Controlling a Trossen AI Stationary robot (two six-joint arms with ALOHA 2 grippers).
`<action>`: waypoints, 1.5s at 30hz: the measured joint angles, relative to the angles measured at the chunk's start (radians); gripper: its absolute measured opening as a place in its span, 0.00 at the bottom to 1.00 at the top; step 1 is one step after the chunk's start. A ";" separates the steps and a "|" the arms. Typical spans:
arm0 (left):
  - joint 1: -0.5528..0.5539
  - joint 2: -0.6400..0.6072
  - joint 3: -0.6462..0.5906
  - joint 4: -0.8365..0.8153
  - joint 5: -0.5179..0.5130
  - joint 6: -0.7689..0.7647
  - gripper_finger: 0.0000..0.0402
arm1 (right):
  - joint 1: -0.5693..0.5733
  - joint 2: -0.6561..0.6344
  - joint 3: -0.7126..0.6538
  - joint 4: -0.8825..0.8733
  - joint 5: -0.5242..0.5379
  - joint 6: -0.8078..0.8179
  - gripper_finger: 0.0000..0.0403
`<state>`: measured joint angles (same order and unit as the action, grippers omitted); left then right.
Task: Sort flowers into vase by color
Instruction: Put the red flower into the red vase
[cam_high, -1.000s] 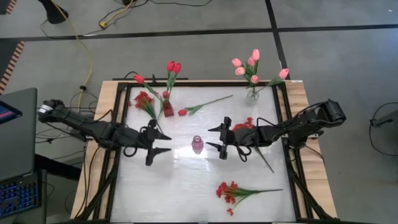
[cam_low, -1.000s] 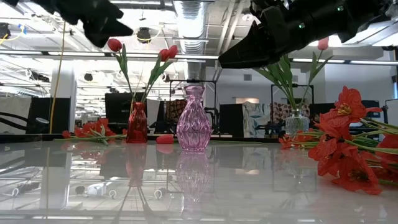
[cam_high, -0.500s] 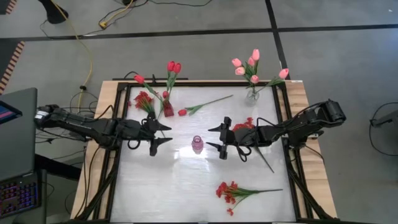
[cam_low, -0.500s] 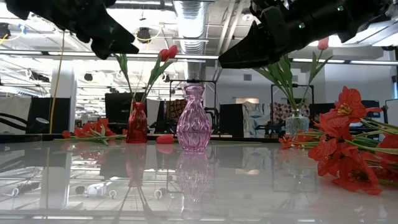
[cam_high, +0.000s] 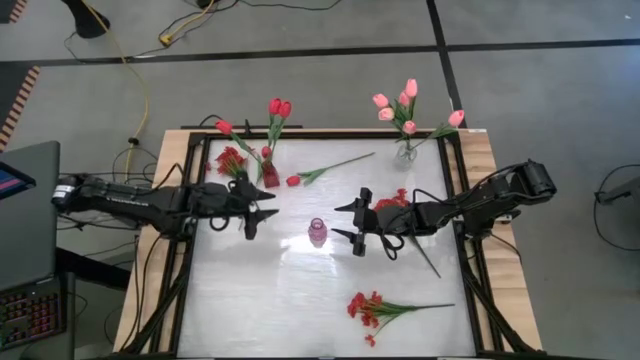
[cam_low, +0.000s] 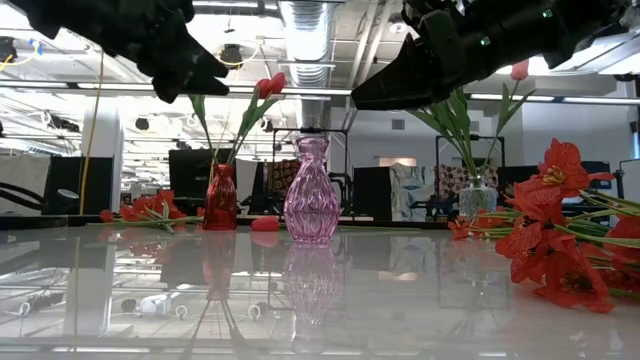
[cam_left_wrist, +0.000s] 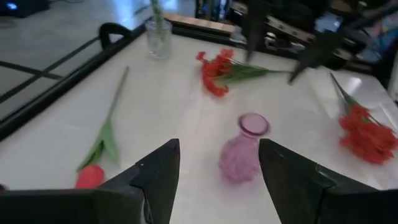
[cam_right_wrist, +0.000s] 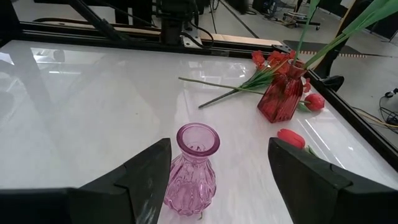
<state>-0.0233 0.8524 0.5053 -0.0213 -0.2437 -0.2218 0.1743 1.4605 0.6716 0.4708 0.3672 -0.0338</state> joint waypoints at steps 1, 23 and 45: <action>0.013 0.000 0.000 0.007 0.000 -0.001 0.51 | 0.000 0.000 0.000 0.000 0.000 0.000 0.73; 0.135 0.000 -0.087 -0.104 0.047 -0.079 0.51 | 0.000 0.000 0.000 0.000 0.000 0.000 0.73; 0.287 0.017 -0.070 -0.542 -0.029 -0.507 0.51 | 0.000 0.000 0.000 0.000 0.000 0.000 0.73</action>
<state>0.2638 0.8695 0.4355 -0.5635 -0.2728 -0.7292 0.1741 1.4605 0.6716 0.4706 0.3668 -0.0338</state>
